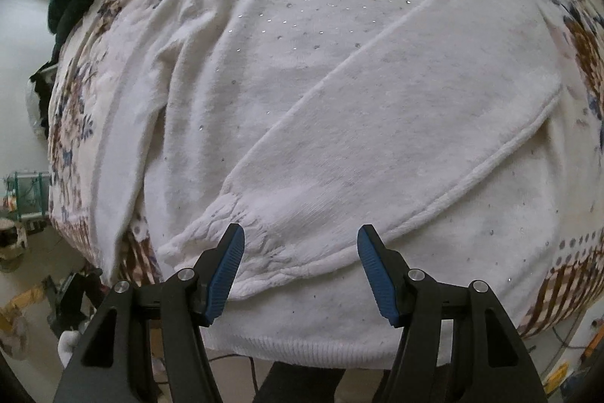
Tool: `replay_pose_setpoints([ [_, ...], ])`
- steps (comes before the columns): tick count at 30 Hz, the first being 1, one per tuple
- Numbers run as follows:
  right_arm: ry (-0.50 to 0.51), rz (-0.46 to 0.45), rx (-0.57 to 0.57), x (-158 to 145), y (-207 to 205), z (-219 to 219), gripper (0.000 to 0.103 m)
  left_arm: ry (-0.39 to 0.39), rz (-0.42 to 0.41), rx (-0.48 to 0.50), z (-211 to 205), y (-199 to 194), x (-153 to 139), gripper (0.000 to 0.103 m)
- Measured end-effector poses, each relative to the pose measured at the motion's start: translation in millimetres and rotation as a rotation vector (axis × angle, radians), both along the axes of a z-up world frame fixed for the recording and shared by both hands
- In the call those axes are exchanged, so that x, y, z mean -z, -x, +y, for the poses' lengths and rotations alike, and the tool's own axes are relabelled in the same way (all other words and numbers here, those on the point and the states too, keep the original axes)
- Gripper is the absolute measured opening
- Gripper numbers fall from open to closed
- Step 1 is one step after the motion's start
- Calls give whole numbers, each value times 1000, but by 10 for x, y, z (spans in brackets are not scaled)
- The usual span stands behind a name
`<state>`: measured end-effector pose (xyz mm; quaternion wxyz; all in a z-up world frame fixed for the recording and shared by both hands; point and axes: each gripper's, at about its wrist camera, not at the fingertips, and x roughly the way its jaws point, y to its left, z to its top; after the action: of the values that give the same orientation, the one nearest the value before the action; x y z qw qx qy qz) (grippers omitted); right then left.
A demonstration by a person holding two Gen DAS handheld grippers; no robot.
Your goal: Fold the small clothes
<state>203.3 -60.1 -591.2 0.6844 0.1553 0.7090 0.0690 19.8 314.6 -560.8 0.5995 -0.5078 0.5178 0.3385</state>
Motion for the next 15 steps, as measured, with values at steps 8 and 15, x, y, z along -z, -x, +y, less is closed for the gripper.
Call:
replay_pose_setpoints([
  [8, 15, -11, -50, 26, 3, -108, 64, 109, -104, -272, 53, 183, 402, 31],
  [15, 72, -15, -47, 67, 37, -285, 64, -240, -46, -76, -11, -153, -451, 8],
])
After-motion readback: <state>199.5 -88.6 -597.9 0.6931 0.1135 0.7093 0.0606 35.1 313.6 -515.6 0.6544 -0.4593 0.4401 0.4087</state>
